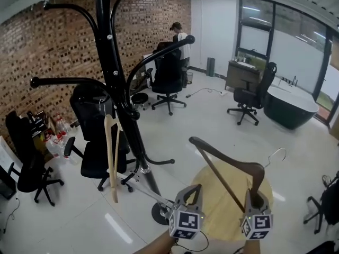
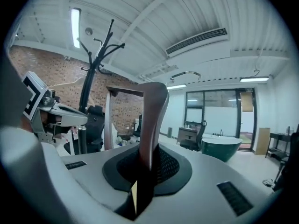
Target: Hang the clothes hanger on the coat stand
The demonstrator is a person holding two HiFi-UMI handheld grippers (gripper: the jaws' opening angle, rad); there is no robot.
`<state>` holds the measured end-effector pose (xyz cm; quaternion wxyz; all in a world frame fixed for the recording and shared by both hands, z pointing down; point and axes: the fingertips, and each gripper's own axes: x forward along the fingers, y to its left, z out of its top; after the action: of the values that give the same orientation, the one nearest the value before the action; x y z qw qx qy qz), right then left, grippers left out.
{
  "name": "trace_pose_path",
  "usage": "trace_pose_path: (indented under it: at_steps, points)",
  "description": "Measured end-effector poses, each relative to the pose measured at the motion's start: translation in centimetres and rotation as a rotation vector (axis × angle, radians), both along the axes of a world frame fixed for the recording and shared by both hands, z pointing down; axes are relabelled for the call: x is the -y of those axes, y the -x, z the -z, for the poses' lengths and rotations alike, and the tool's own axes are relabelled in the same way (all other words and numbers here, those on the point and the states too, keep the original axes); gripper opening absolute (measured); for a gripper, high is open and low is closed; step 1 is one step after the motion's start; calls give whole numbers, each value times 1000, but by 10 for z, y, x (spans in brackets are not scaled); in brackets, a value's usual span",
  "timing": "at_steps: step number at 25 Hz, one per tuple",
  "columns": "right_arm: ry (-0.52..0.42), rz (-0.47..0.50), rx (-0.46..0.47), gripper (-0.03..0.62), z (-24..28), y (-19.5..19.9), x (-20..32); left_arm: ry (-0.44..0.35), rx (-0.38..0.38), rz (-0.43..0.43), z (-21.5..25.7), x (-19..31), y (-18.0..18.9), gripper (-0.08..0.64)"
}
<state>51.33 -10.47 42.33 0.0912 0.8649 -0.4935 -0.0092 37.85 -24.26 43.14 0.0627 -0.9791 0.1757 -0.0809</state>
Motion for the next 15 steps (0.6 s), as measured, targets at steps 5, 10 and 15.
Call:
trace_pose_path:
  at_steps: [5,10,15]
  points:
    - [-16,165,-69,20,27,5,-13,7,-45,122,21,-23,10,8]
    - [-57,321,-97,20,44,93,24,-14,-81,186,27,-3,85,9]
    - [-83,458,-160,20,95,138,29,-37,-96,194,63,-22,115,8]
